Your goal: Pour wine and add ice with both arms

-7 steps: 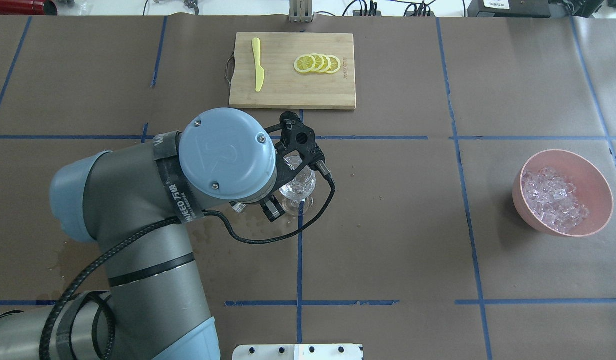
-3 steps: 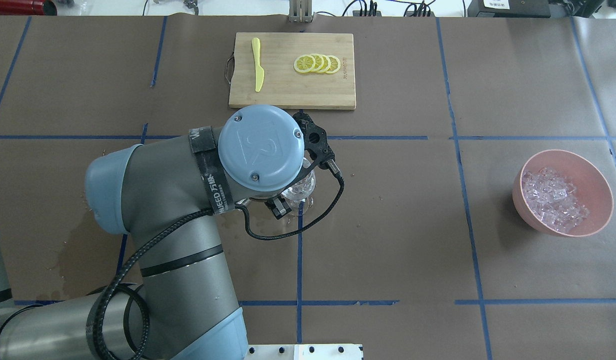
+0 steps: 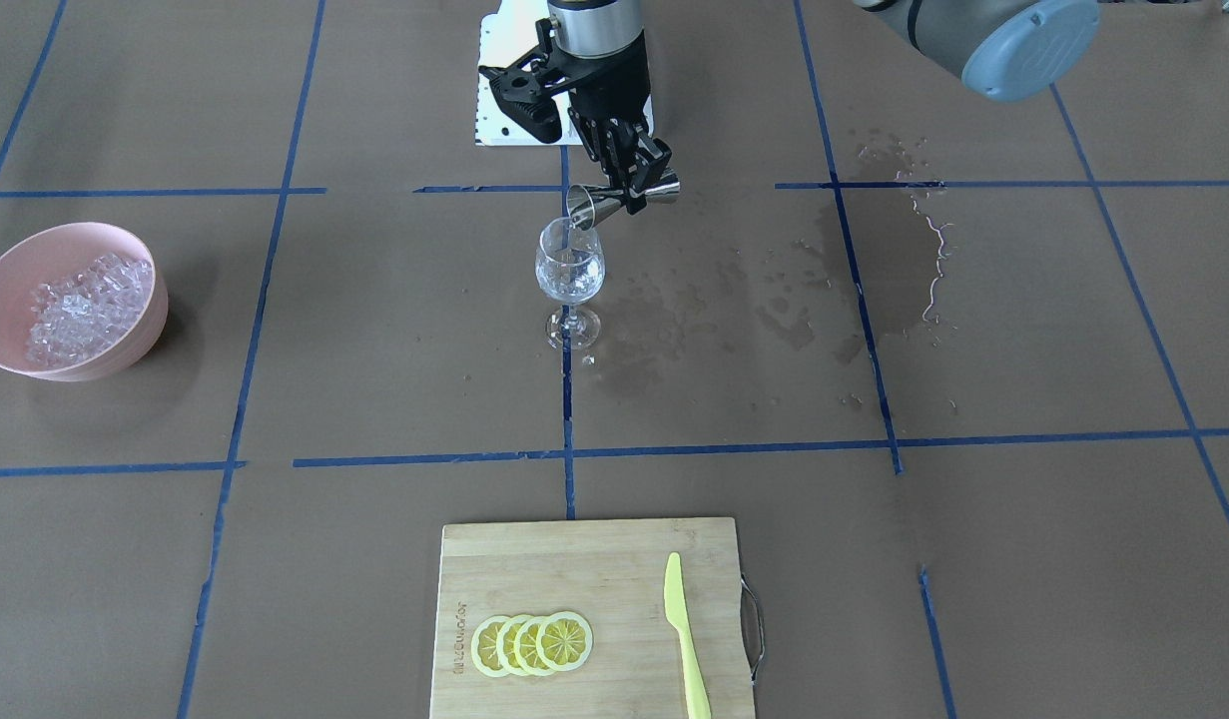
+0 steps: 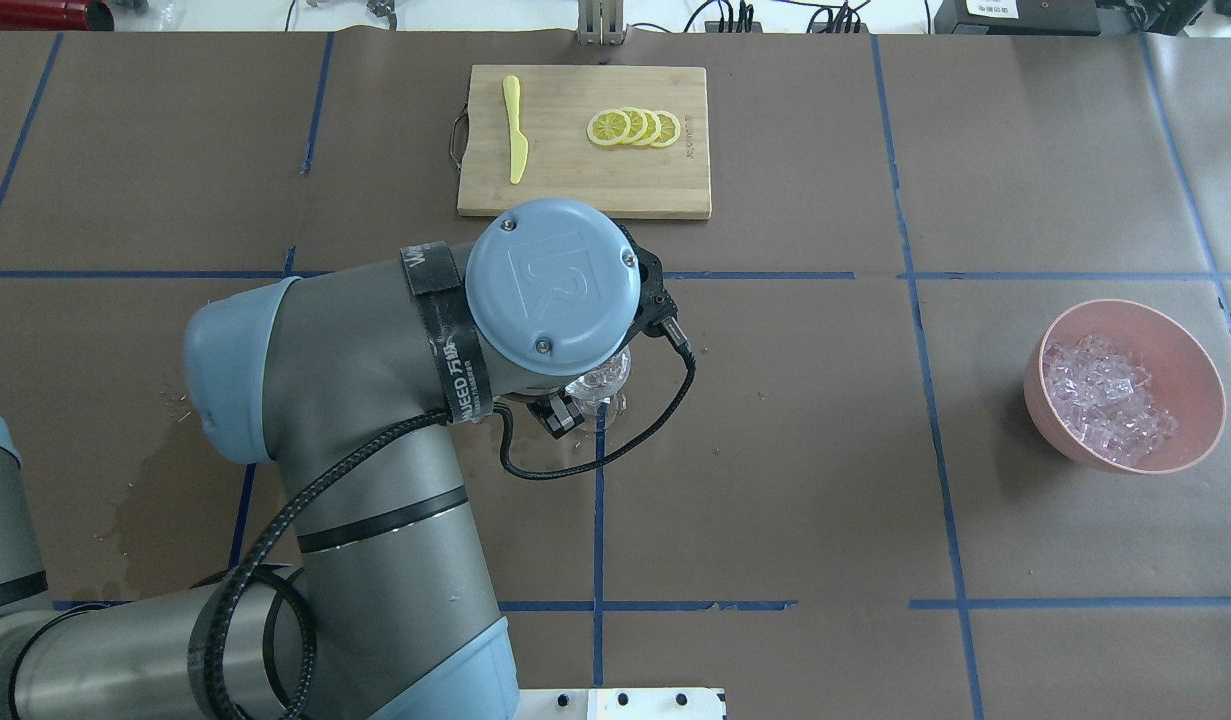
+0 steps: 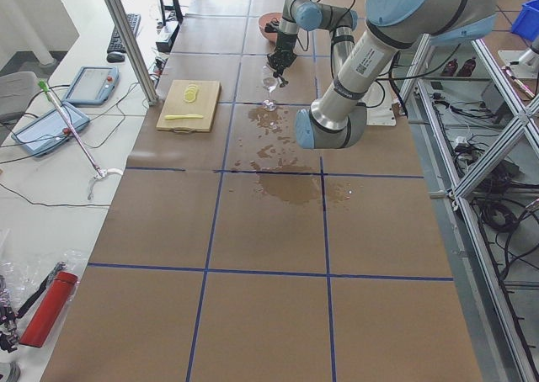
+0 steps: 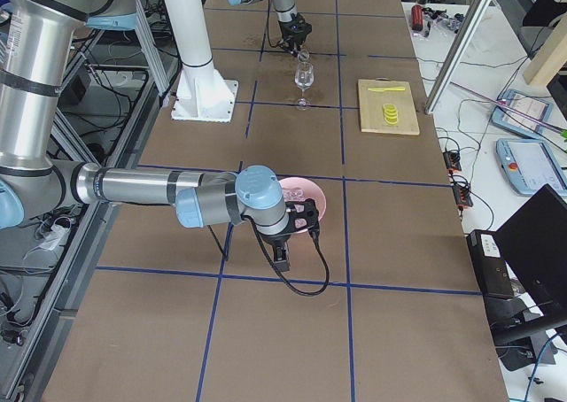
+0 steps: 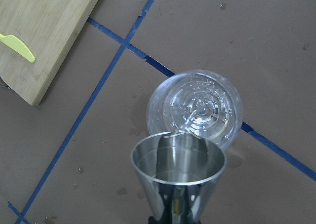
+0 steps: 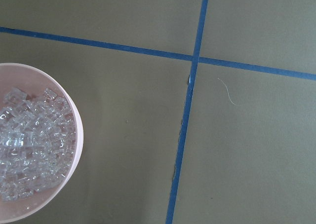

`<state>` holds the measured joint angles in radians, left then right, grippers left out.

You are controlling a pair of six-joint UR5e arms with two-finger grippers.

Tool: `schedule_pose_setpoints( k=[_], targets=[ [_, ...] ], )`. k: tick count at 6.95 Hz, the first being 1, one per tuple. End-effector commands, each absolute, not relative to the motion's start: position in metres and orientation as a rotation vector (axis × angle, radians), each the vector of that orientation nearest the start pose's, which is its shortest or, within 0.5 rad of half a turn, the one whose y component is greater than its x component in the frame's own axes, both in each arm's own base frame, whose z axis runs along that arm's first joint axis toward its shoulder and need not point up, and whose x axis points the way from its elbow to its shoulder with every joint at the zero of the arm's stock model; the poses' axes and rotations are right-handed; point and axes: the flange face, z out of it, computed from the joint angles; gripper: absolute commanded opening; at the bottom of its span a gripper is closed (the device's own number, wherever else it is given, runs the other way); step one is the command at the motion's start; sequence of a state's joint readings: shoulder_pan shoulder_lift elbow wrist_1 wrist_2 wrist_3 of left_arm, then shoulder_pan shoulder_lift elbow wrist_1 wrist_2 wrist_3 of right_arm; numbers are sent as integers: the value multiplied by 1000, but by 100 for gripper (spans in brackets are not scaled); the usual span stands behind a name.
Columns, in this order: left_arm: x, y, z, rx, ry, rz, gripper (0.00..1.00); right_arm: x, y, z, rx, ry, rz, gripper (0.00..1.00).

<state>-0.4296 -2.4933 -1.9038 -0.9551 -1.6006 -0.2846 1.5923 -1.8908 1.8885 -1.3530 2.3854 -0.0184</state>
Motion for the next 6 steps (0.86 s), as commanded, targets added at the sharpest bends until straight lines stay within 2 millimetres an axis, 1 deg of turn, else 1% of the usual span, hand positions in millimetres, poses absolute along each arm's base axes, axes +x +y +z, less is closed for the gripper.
schedule_pose_setpoints(
  k=[1,2,3,4,5,6],
  targets=[
    [501,-373,64,455,426,853,0,69,-369,613,219,-807,-85,100],
    [502,-373,56,449,402,863,0,69,-369,613,219,-807,-85,100],
    [500,-375,57,441,375,877,0,69,-369,613,219,-807,-85,100],
    [507,-377,58,425,358,882,0,69,-369,613,218,-807,-83,100],
    [509,-381,53,424,320,898,0,69,-369,613,219,-807,-85,100],
    [507,-380,46,418,310,914,0,69,-369,613,218,-807,-83,100]
  ],
)
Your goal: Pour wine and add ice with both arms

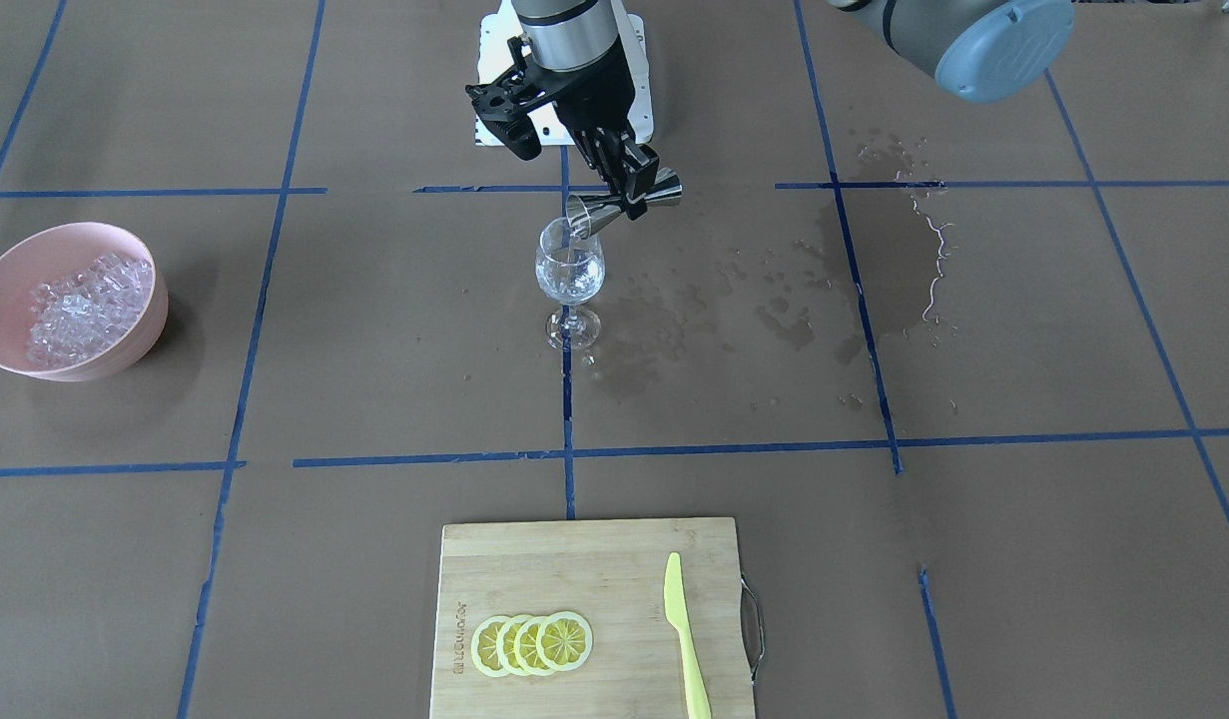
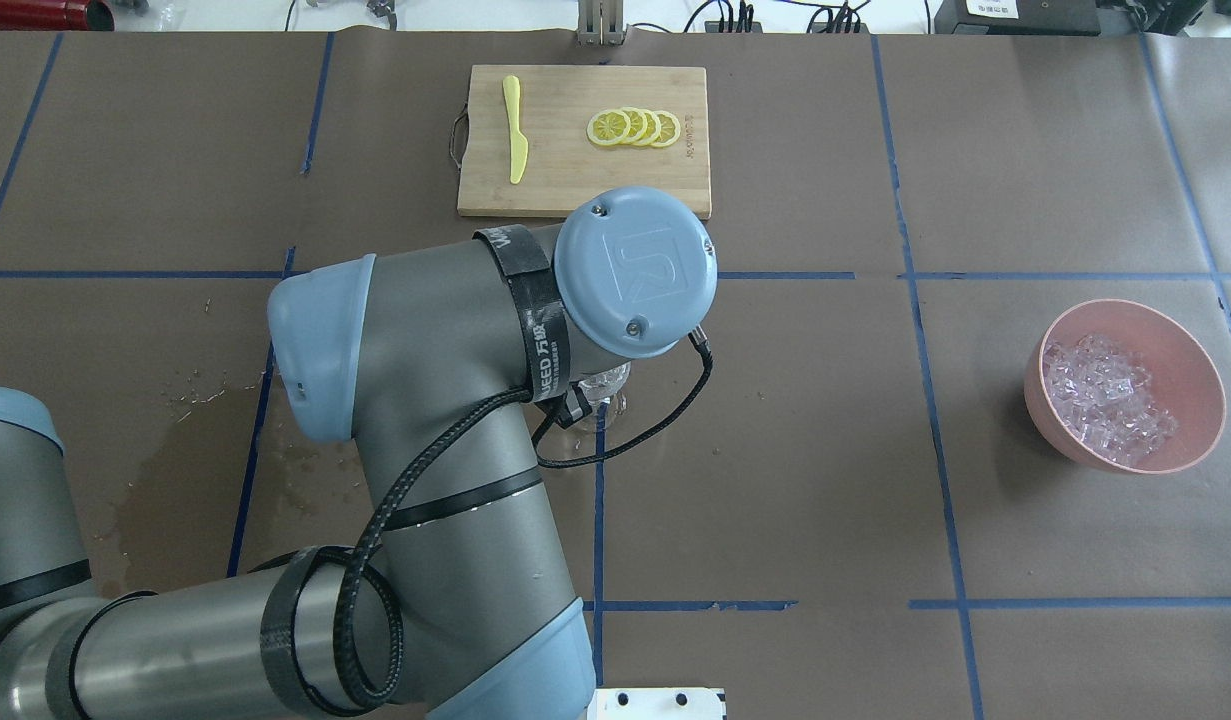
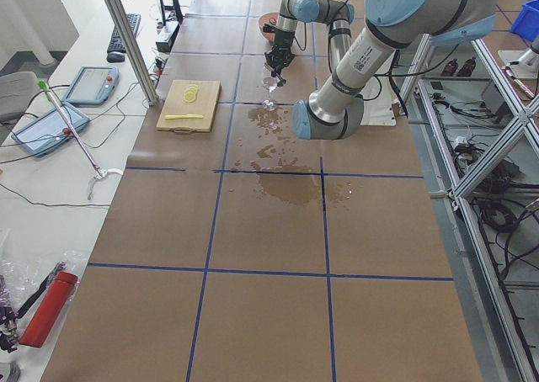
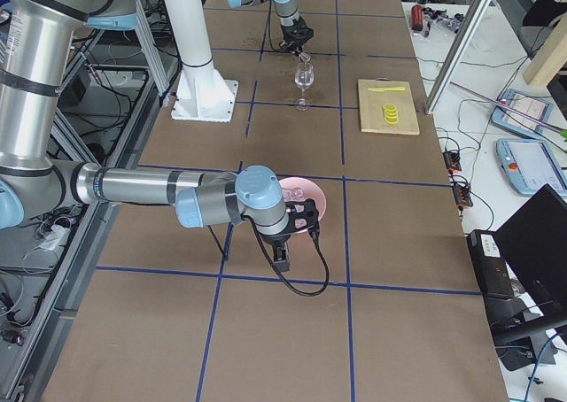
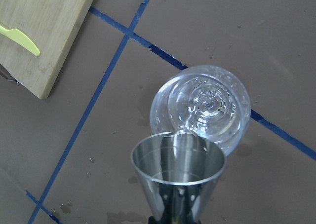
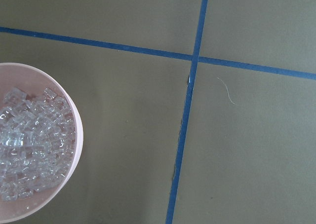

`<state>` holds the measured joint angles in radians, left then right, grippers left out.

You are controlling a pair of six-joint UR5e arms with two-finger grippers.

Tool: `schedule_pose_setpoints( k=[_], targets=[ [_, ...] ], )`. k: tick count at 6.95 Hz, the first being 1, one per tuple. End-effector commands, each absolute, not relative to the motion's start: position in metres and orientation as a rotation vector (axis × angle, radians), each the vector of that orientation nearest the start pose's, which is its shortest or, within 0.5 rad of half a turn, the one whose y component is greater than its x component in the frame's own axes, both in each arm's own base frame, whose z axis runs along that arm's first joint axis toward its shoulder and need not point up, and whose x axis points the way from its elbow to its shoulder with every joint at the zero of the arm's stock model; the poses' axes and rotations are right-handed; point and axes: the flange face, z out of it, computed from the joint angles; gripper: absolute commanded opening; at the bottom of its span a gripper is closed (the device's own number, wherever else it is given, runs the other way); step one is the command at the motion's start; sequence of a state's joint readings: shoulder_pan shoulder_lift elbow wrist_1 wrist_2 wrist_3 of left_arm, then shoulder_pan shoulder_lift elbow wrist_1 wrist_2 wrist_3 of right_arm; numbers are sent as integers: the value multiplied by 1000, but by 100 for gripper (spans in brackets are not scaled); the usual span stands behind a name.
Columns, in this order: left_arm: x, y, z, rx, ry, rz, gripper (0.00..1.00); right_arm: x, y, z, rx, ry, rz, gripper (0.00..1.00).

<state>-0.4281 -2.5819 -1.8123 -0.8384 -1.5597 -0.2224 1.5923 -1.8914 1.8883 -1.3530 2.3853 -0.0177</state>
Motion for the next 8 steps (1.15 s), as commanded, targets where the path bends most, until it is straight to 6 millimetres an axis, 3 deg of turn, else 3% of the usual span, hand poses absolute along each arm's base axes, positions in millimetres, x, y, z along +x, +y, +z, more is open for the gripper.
schedule_pose_setpoints(
  k=[1,8],
  targets=[
    [505,-380,45,415,302,920,0,69,-369,613,218,-807,-83,100],
    [502,-381,40,427,298,920,0,69,-369,613,218,-807,-83,100]
  ],
)
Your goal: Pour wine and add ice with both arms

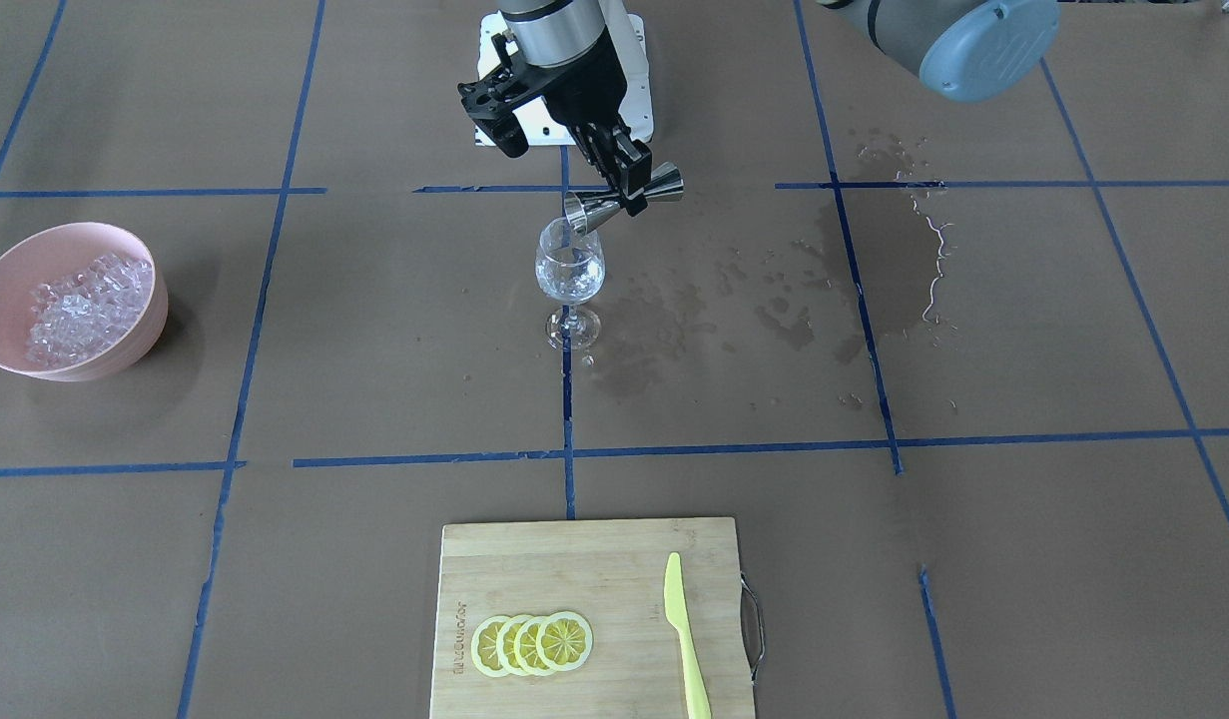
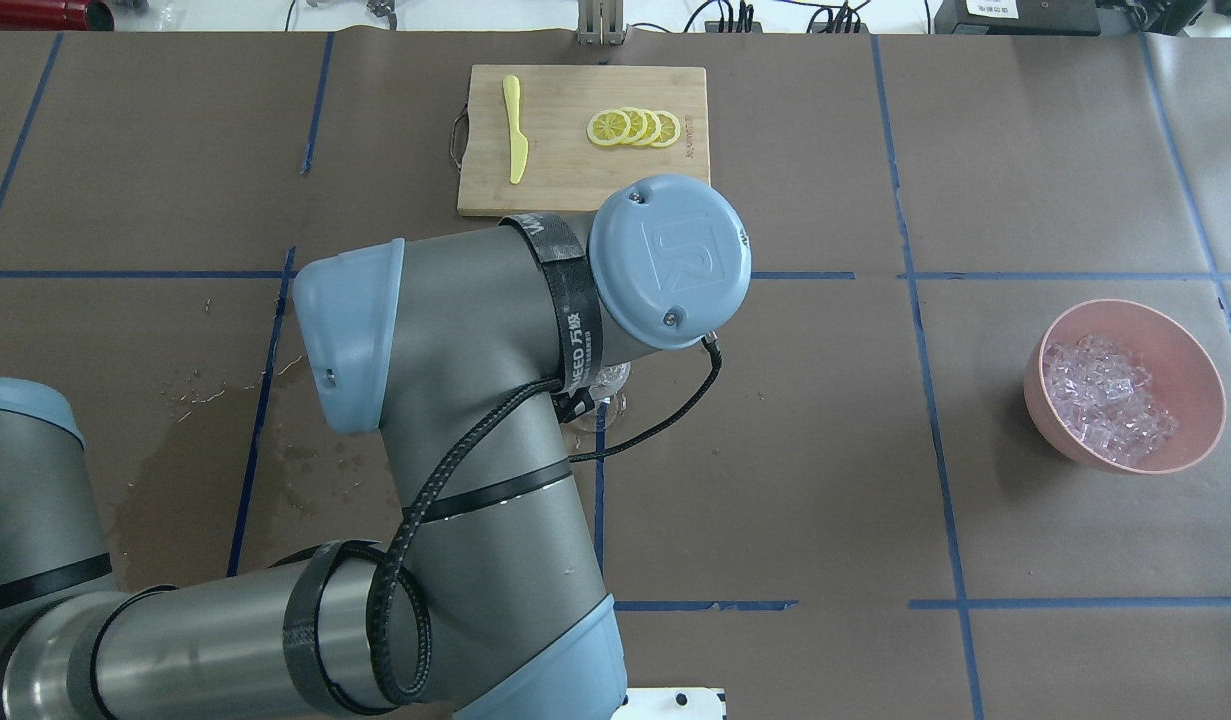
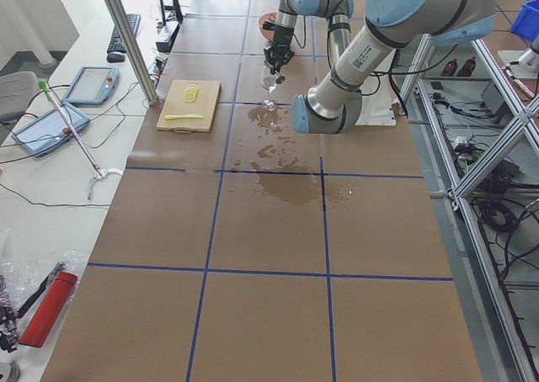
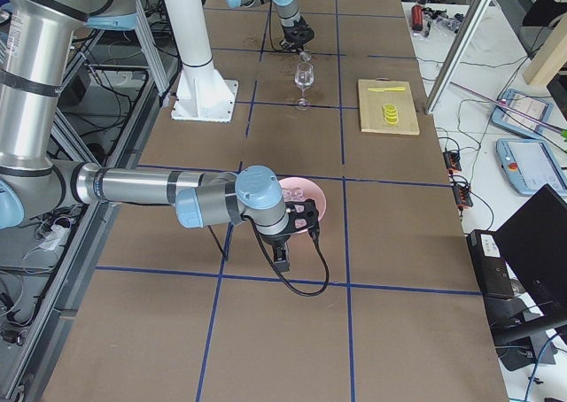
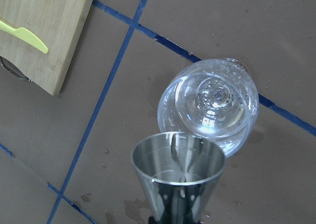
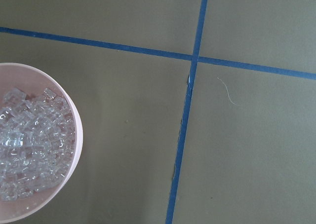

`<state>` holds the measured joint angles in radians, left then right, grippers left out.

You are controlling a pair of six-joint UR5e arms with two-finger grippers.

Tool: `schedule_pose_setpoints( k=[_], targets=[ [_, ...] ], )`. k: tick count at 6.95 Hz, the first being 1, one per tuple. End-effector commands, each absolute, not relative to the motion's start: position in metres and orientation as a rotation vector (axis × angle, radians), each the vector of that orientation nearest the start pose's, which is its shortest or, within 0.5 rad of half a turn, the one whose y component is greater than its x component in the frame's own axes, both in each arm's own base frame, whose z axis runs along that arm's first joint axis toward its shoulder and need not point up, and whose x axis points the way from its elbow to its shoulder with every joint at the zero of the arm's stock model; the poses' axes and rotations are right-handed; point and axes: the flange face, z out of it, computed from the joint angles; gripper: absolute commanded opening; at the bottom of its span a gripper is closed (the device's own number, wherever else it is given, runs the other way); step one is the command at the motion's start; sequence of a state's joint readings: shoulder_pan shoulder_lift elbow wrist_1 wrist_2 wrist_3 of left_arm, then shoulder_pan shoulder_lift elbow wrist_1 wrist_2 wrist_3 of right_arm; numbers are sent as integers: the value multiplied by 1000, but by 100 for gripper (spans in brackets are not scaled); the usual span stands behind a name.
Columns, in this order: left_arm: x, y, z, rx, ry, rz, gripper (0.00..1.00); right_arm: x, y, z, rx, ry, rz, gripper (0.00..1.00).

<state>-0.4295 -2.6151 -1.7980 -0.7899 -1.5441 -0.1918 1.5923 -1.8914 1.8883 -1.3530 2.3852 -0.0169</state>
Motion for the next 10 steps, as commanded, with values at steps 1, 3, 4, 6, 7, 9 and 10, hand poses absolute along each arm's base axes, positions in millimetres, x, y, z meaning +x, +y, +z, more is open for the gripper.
schedule_pose_setpoints(
  k=[1,3,4,6,7,9,10],
  targets=[
    [484,-374,41,466,320,913,0,69,-369,613,218,-807,-83,100],
    [448,-364,55,565,390,889,0,69,-369,613,218,-807,-83,100],
    [429,-371,67,646,441,849,0,69,-369,612,220,-807,-84,100],
    [378,-380,109,802,526,765,0,69,-369,612,220,-807,-85,100],
    [367,-375,138,839,560,739,0,69,-369,611,221,-807,-84,100],
    [350,-369,190,876,712,539,0,69,-369,611,222,-807,-86,100],
    [330,-368,232,979,746,402,0,69,-369,611,222,-807,-84,100]
  ],
)
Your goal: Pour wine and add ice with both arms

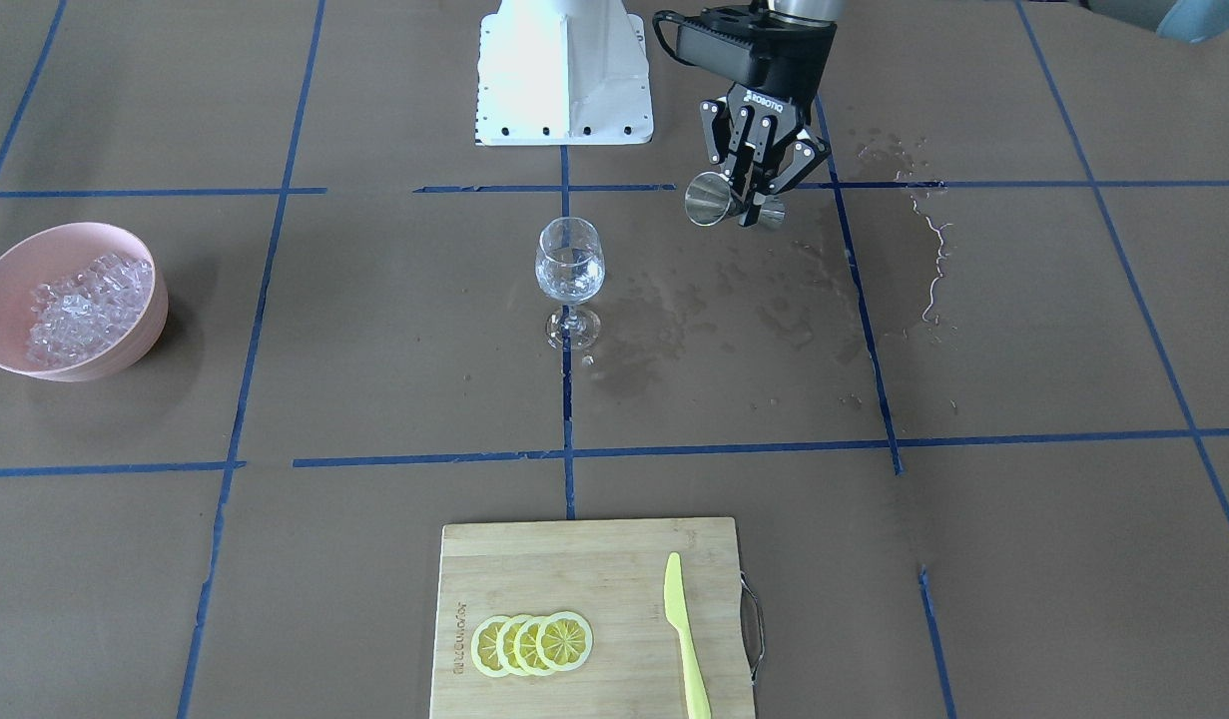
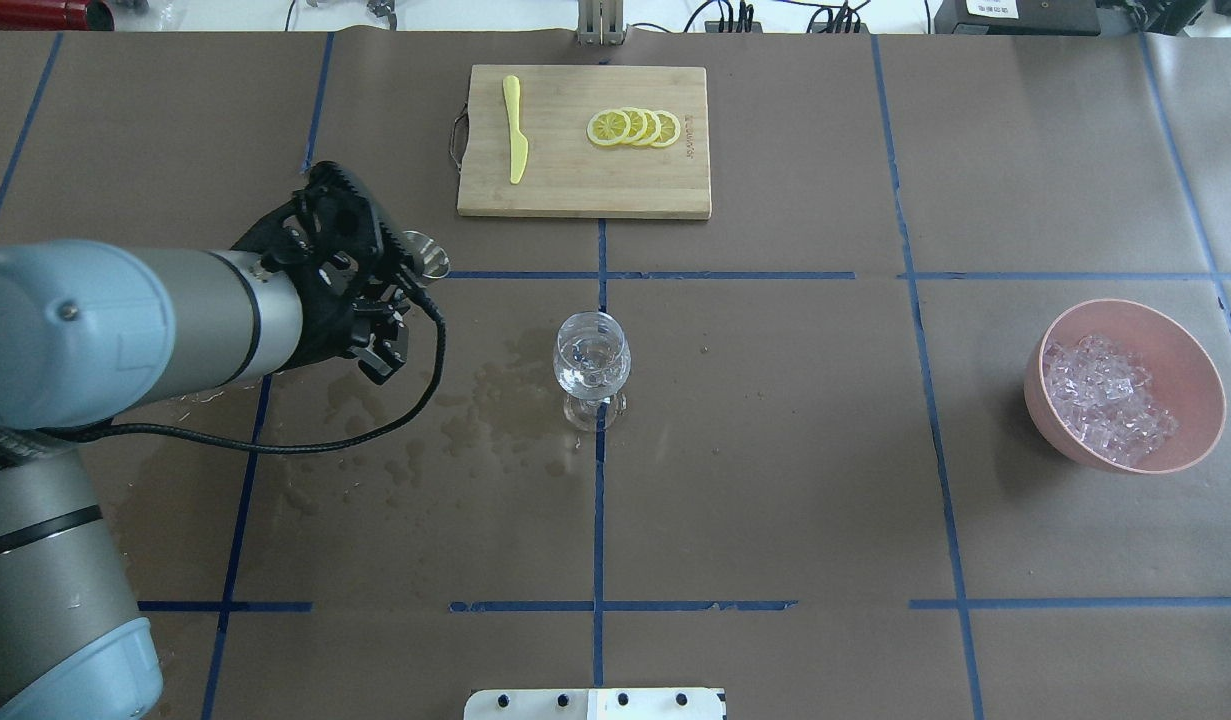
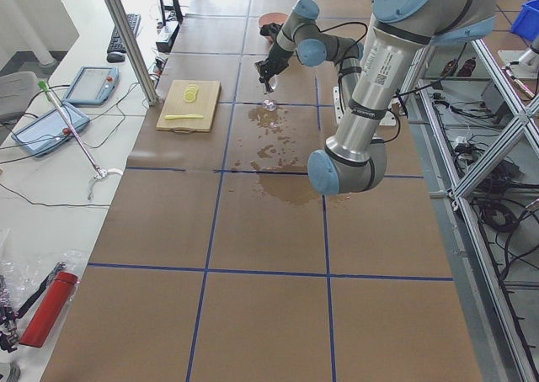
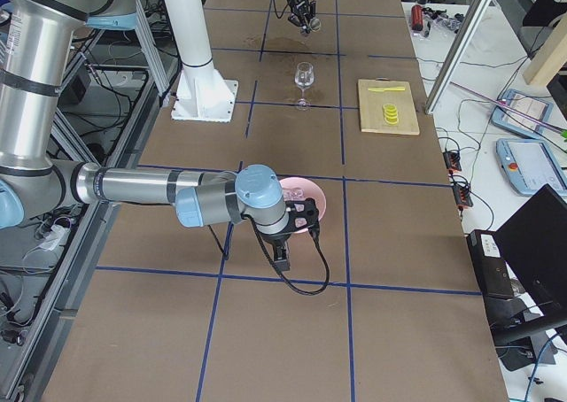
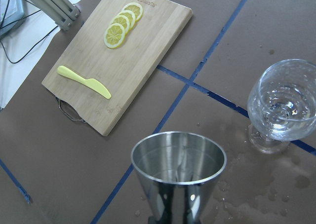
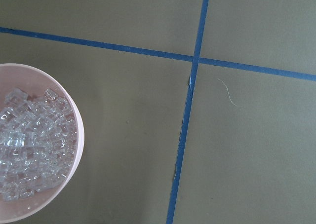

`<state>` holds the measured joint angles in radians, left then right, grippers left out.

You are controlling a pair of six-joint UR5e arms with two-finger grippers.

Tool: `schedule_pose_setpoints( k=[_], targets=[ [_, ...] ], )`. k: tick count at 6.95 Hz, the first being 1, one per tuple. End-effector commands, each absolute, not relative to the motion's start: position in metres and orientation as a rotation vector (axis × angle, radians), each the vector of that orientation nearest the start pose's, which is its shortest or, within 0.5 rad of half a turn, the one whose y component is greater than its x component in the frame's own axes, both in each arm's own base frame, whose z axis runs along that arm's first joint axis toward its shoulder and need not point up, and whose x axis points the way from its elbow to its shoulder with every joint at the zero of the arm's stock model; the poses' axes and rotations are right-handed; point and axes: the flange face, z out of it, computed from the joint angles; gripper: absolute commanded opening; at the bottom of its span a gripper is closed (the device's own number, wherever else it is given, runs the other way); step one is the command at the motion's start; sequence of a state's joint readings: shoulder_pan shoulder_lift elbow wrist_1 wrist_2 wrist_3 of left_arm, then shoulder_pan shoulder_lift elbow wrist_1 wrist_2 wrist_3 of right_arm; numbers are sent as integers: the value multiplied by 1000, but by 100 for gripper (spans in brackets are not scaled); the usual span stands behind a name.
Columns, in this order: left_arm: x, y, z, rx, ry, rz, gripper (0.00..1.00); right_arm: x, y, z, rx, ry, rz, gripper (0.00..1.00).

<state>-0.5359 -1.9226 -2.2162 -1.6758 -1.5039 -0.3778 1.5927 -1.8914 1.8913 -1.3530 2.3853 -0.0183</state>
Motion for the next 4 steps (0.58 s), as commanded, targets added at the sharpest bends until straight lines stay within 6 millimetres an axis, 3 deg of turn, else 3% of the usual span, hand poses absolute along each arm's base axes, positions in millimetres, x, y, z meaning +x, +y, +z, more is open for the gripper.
schedule_pose_setpoints(
  k=[1,2,4],
  targets=[
    [310,-366,270,1076,757,323,0,69,-369,611,222,-807,-84,100],
    [296,-364,316,1126,808,200,0,70,-369,611,223,-807,-83,100],
    [296,-373,390,1221,848,-24,0,70,-369,611,222,-807,-81,100]
  ],
)
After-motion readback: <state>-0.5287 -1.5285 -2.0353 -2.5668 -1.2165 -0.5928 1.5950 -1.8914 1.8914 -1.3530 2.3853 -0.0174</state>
